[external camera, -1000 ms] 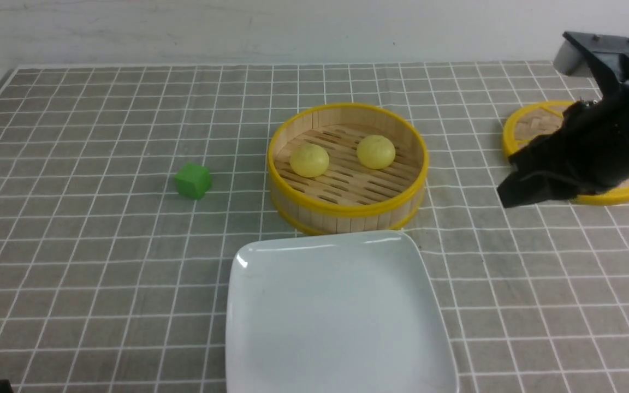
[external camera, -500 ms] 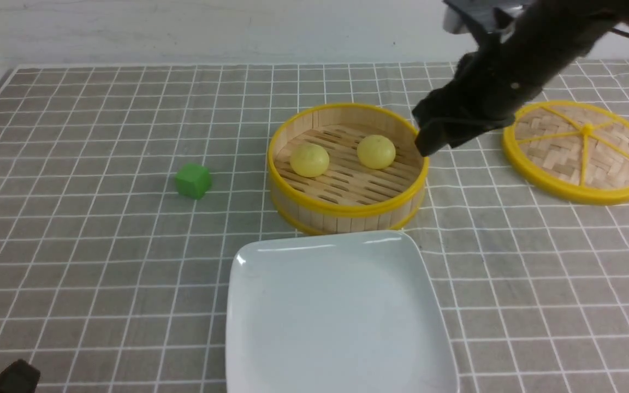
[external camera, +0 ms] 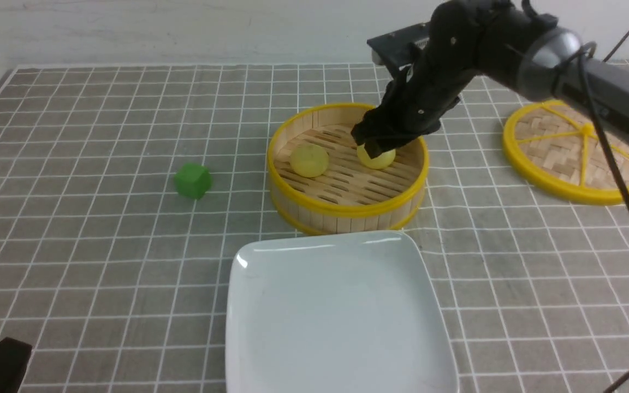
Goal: Put the steamed buns into the plate on the grey tablecloth.
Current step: 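Reach toward a bun in the bamboo steamer with the right gripper, then move the steamed bun from the bamboo steamer onto the white plate with the right gripper, then reach into the bamboo steamer and grasp a bun with the left gripper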
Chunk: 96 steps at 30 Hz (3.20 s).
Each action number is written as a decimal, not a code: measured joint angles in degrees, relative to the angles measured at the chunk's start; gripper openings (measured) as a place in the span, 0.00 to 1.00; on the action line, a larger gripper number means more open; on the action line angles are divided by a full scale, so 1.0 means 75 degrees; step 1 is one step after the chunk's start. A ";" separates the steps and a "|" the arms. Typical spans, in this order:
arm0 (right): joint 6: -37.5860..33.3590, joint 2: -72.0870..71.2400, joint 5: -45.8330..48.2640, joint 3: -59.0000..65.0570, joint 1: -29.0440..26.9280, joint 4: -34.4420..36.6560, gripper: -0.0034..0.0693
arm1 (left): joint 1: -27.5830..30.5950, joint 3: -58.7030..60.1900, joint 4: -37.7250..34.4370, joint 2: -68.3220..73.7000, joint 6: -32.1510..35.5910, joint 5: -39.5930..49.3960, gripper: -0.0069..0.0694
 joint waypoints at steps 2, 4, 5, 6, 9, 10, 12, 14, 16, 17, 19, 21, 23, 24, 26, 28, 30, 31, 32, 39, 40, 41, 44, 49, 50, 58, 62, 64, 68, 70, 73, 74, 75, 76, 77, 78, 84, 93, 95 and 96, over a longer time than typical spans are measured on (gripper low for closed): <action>0.0000 0.0173 -0.0296 -0.0023 0.0000 -0.0043 0.59 | 0.0000 0.0000 -0.0036 0.0000 -0.0006 0.0010 0.41; 0.0000 0.0267 -0.0442 -0.0030 0.0000 -0.0082 0.59 | 0.0000 0.0000 -0.0062 0.0000 -0.0006 0.0060 0.41; 0.0000 0.0339 -0.0547 -0.0031 0.0000 -0.0140 0.57 | 0.0000 0.0000 -0.0071 0.0000 -0.0006 0.0185 0.41; 0.0000 0.0372 -0.0578 -0.0040 0.0000 -0.0162 0.55 | 0.0000 0.0000 -0.0074 0.0000 -0.0006 0.0374 0.41; 0.0000 0.0416 -0.0607 -0.0055 0.0000 -0.0181 0.42 | 0.0000 -0.0101 -0.0039 0.0000 0.0001 0.1026 0.40; 0.0000 0.0424 -0.0607 -0.0055 0.0000 -0.0181 0.33 | 0.0000 -0.0236 0.0022 0.0000 0.0001 0.1341 0.38; 0.0000 0.0416 -0.0600 -0.0071 0.0000 -0.0181 0.20 | 0.0000 -0.0494 0.0125 0.0000 0.0001 0.1741 0.35; 0.0000 0.0383 -0.0465 -0.0170 0.0000 -0.0187 0.08 | 0.0000 -0.0785 0.0225 0.0000 0.0019 0.2121 0.31; 0.0000 0.0279 -0.0050 -0.0353 0.0000 -0.0196 0.06 | 0.0000 -0.1099 0.0311 0.0000 0.0019 0.2564 0.26; 0.0000 0.0198 0.0215 -0.0449 0.0000 -0.0204 0.06 | 0.0000 -0.1251 0.0360 0.0000 0.0019 0.2822 0.24; 0.0000 -0.0045 0.0824 -0.0642 0.0000 -0.0203 0.06 | 0.0000 -0.1544 0.0467 0.0000 0.0019 0.3168 0.22; 0.0000 -0.0315 0.1560 -0.0879 0.0000 -0.0119 0.06 | 0.0000 -0.1808 0.0594 0.0008 0.0019 0.3516 0.21; 0.0000 -0.0815 0.2330 -0.1093 0.0000 0.0193 0.06 | 0.0000 -0.2121 0.0677 0.0209 0.0039 0.3939 0.21; 0.0000 -0.1015 0.2525 -0.1128 0.0000 0.0343 0.06 | 0.0000 -0.2243 0.0700 0.0401 0.0119 0.4104 0.21; 0.0000 -0.1538 0.2683 -0.1128 0.0019 0.0663 0.06 | 0.0000 -0.2536 0.0742 0.0818 0.0401 0.4500 0.21; 0.0002 -0.2011 0.2715 -0.1025 0.0087 0.0806 0.06 | 0.0000 -0.2783 0.0751 0.1293 0.0707 0.4799 0.22; 0.0109 -0.2479 0.2723 -0.0624 0.0248 0.0846 0.06 | 0.0000 -0.3082 0.0751 0.1920 0.1173 0.5114 0.22; 0.0154 -0.2664 0.2723 -0.0301 0.0332 0.0846 0.06 | 0.0000 -0.3229 0.0751 0.2152 0.1351 0.5207 0.22; 0.0181 -0.2842 0.2723 0.0006 0.0463 0.0846 0.06 | 0.0000 -0.3346 0.0751 0.2377 0.1573 0.5292 0.22; 0.0235 -0.3715 0.2740 0.2768 0.1584 0.0884 0.07 | 0.0000 -0.4066 0.0731 0.3933 0.2843 0.5659 0.23; 0.0235 -0.3734 0.2732 0.3101 0.1763 0.0903 0.07 | 0.0000 -0.4130 0.0722 0.4153 0.3018 0.5677 0.23; 0.0237 -0.3735 0.2521 0.3849 0.2023 0.0910 0.07 | 0.0000 -0.4249 0.0722 0.4483 0.3258 0.5749 0.24; 0.0253 -0.3684 0.1681 0.4742 0.2339 0.0832 0.08 | 0.0000 -0.4356 0.0715 0.4993 0.3527 0.5817 0.26; 0.0387 -0.3502 0.0478 0.5596 0.2443 0.0578 0.11 | 0.0000 -0.4370 0.0700 0.5650 0.3772 0.5704 0.26; 0.0397 -0.3488 0.0448 0.5632 0.2443 0.0566 0.11 | 0.0000 -0.4370 0.0700 0.5673 0.3773 0.5694 0.26; 0.0640 -0.3056 0.0140 0.5799 0.2443 0.0617 0.53 | 0.0000 -0.4589 0.0536 0.6262 0.3994 0.5303 0.35; 0.0693 -0.3078 0.0591 0.5464 0.2443 0.0618 0.77 | 0.0000 -0.5168 0.0266 0.6600 0.4318 0.5417 0.44; 0.0693 -0.3153 0.1038 0.5099 0.2443 0.0542 0.83 | 0.0000 -0.5573 0.0108 0.6900 0.4495 0.5522 0.47; 0.0895 -0.3669 0.2139 0.4483 0.2443 0.0130 0.79 | 0.0000 -0.6403 -0.0165 0.7720 0.4958 0.5789 0.52; 0.1116 -0.4075 0.2388 0.4396 0.2443 -0.0165 0.71 | 0.0000 -0.6809 -0.0350 0.8181 0.5193 0.5830 0.53; 0.1461 -0.4648 0.2529 0.4425 0.2443 -0.0506 0.52 | 0.0000 -0.7345 -0.0700 0.8778 0.5560 0.5899 0.54; 0.1575 -0.4858 0.2529 0.4517 0.2443 -0.0614 0.44 | -0.0011 -0.7638 -0.0921 0.9104 0.5703 0.5971 0.54; 0.1685 -0.5080 0.2540 0.4656 0.2443 -0.0693 0.35 | -0.0059 -0.7805 -0.1024 0.9291 0.5881 0.6005 0.54; 0.1779 -0.5264 0.2539 0.4760 0.2443 -0.0736 0.28 | -0.0143 -0.7978 -0.1074 0.9479 0.5947 0.6018 0.54; 0.1874 -0.5497 0.2546 0.5013 0.2443 -0.0789 0.19 | -0.0297 -0.8213 -0.1106 0.9723 0.6034 0.6025 0.54; 0.1961 -0.5689 0.2546 0.5208 0.2443 -0.0818 0.13 | -0.0413 -0.8365 -0.1111 0.9877 0.6075 0.6025 0.54; 0.2688 -0.7352 0.2572 0.7043 0.2443 -0.0916 0.03 | -0.1752 -1.0429 -0.0893 1.1640 0.6053 0.6062 0.55; 0.3757 -0.9852 0.1526 0.9597 0.2443 -0.0916 0.03 | -0.2595 -1.3803 -0.0321 1.4754 0.5601 0.6495 0.67; 0.3803 -1.0181 0.1251 0.9926 0.2443 -0.0866 0.03 | -0.2701 -1.4370 -0.0202 1.5341 0.5590 0.6568 0.68; 0.3803 -1.0266 0.1217 1.0005 0.2443 -0.0847 0.03 | -0.2767 -1.4714 -0.0125 1.5583 0.5590 0.6615 0.68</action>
